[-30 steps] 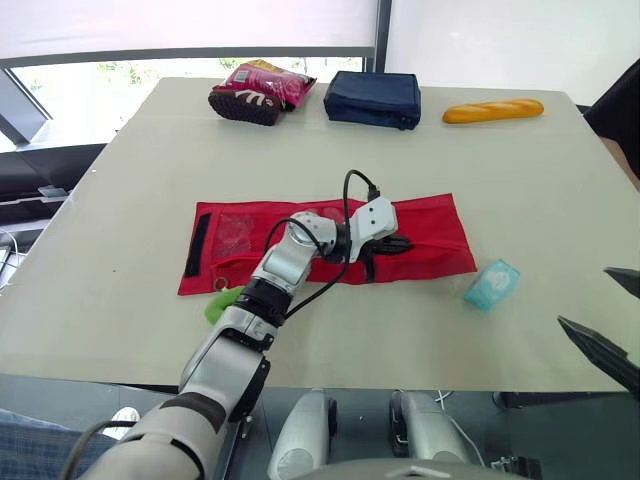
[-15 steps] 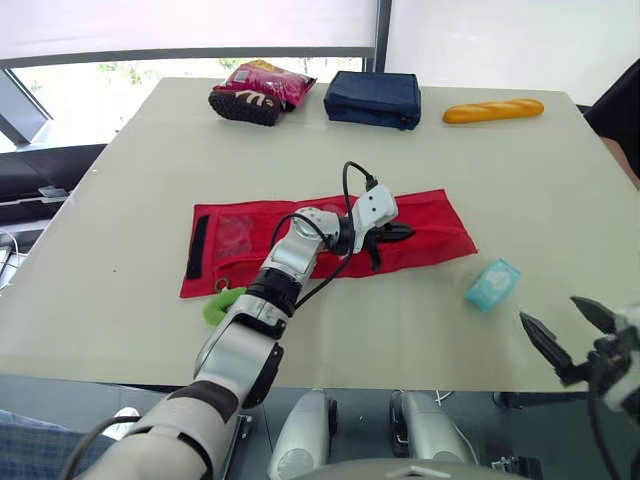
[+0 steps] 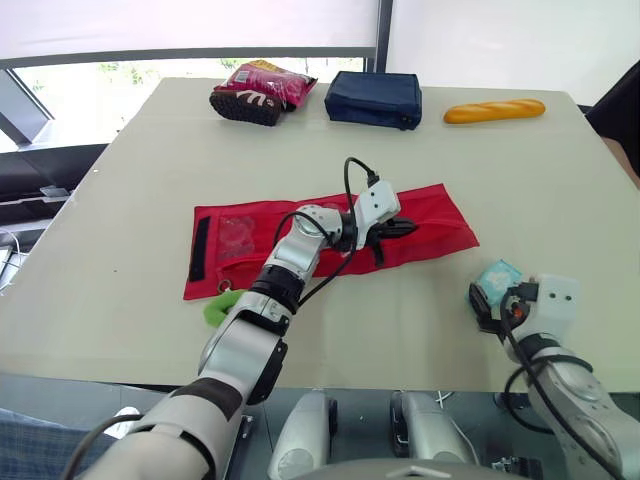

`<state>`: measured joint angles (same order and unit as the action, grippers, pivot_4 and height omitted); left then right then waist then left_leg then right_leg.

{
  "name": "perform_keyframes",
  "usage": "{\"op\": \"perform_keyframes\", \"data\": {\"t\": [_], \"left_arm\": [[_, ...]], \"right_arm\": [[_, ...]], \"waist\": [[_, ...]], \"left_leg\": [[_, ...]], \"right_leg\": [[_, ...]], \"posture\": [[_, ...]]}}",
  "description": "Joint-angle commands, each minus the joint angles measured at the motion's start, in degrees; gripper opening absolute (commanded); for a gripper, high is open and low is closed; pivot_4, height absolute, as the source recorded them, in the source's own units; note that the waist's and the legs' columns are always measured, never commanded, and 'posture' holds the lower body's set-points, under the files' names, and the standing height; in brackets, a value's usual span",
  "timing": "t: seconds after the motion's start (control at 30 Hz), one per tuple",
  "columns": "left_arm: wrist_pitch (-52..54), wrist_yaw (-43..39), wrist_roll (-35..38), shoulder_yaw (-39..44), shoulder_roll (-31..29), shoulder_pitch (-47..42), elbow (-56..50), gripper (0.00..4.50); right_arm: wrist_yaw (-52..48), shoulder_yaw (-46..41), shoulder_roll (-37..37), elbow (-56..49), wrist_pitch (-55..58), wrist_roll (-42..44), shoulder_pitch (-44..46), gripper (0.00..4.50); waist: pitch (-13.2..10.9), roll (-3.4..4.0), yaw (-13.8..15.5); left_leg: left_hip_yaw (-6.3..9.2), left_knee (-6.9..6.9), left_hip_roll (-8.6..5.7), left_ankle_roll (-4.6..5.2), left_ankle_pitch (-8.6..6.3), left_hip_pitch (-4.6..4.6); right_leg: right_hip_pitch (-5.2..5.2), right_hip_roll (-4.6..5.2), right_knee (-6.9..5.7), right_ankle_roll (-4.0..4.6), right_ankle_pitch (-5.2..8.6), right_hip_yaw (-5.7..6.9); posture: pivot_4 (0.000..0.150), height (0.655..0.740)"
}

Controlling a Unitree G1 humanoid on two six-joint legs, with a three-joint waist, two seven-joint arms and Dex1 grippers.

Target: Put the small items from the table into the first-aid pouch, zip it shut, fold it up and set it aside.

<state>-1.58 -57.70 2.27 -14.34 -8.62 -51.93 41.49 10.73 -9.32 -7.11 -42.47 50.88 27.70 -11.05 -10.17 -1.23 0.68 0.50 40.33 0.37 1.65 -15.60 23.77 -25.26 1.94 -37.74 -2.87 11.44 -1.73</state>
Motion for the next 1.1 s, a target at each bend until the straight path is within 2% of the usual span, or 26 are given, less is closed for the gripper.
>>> {"op": "perform_keyframes", "data": {"t": [0.03,0.07,0.1,0.13,0.17,0.2,0.3,0.47,0.57,0.7,0.9,1.1], "left_arm": [[-0.95,-0.39,0.21,0.22,0.54,-0.47,-2.35,0.00],[-0.98,-0.45,0.18,0.15,0.62,-0.38,-2.44,0.00],[-1.05,-0.46,0.14,0.10,0.71,-0.37,-2.44,0.00],[-1.10,-0.41,0.09,0.09,0.80,-0.43,-2.36,0.00],[-1.07,-0.44,0.14,0.13,0.92,-0.53,-2.36,0.00],[-1.04,-0.47,0.19,0.18,1.04,-0.74,-2.29,0.00],[-1.25,-0.77,0.30,0.26,1.35,-1.09,-1.93,0.00],[-1.65,-1.07,0.13,0.13,1.96,-1.12,-1.52,0.00],[-1.78,-2.18,0.38,-0.07,2.37,-0.96,-2.17,0.00],[-2.88,-4.74,0.44,-1.18,2.94,0.03,-3.80,0.00],[-1.92,-6.83,0.93,-3.11,4.34,2.76,-9.08,0.00],[0.37,-7.04,1.15,-4.58,4.55,5.93,-14.73,0.00]], "right_arm": [[1.12,-0.32,-0.04,-2.12,1.05,-1.44,1.28,3.97],[0.79,0.05,-0.95,-2.50,1.53,-2.05,1.30,3.79],[0.42,0.32,-1.95,-2.86,1.77,-2.84,1.09,3.28],[0.18,0.29,-2.68,-3.16,2.15,-3.25,0.84,2.50],[-0.26,-0.30,-3.33,-3.73,2.68,-3.18,0.39,2.36],[-1.60,-2.15,-4.64,-5.16,3.65,-2.08,-0.61,2.04],[-7.92,-7.77,-9.72,-9.75,6.68,2.99,-4.12,0.74],[-17.20,-17.55,-16.33,-15.48,10.26,16.39,-7.77,0.74],[-21.82,-22.78,-23.42,-17.24,12.32,28.66,-9.54,0.74],[-17.03,-21.63,-29.08,-13.91,13.54,40.57,-4.74,0.74],[-4.95,-11.95,-30.43,-4.74,15.32,45.26,6.98,0.74],[0.38,-8.13,-30.15,-0.34,15.11,44.27,9.09,0.74]], "waist": [[0.00,0.00,-0.05],[0.00,0.00,-0.02],[0.00,0.00,-0.01],[0.00,0.00,-0.02],[0.00,0.00,-0.02],[0.00,0.01,-0.01],[0.01,0.04,0.11],[0.01,0.08,-0.24],[0.01,0.06,-0.35],[-0.01,0.04,-0.83],[0.00,0.02,-0.79],[0.00,0.03,-1.04]], "left_leg": [[-0.01,0.00,0.00,0.00,0.00,0.00],[-0.01,0.00,-0.01,0.00,0.00,0.00],[0.00,0.00,-0.01,0.00,0.00,0.00],[0.00,0.00,-0.01,0.00,0.00,0.00],[0.00,0.00,-0.01,0.00,0.00,0.00],[0.00,0.00,-0.01,0.00,0.00,0.00],[0.07,0.00,-0.03,0.00,0.00,0.02],[0.02,0.00,0.02,0.00,0.00,-0.03],[0.02,0.00,0.01,0.00,0.00,-0.03],[0.01,0.00,0.02,0.00,0.00,-0.03],[0.08,-0.01,-0.01,0.01,0.00,0.03],[0.03,-0.01,0.00,0.03,-0.01,0.05]], "right_leg": [[0.00,0.00,-0.01,0.01,0.00,0.00],[0.00,0.00,0.00,0.00,0.00,0.00],[0.00,0.00,0.00,-0.01,0.00,0.00],[0.00,0.00,0.00,-0.01,0.00,0.00],[0.00,0.00,0.00,-0.01,0.00,0.00],[0.00,0.00,0.00,-0.01,0.00,0.00],[0.03,0.02,0.03,-0.01,0.01,0.04],[0.03,-0.01,0.02,-0.08,0.04,0.03],[0.03,-0.02,0.00,-0.08,0.04,0.01],[0.04,-0.01,0.01,-0.08,0.04,0.00],[0.03,0.01,0.02,0.03,-0.01,0.01],[0.03,0.04,0.05,0.13,-0.09,-0.05]], "posture": [[0.150,0.7105],[0.150,0.7105],[0.150,0.7105],[0.150,0.7105],[0.150,0.7105],[0.150,0.7105],[0.150,0.7105],[0.150,0.7105],[0.150,0.7105],[0.150,0.7105],[0.150,0.7105],[0.150,0.7105]]}}
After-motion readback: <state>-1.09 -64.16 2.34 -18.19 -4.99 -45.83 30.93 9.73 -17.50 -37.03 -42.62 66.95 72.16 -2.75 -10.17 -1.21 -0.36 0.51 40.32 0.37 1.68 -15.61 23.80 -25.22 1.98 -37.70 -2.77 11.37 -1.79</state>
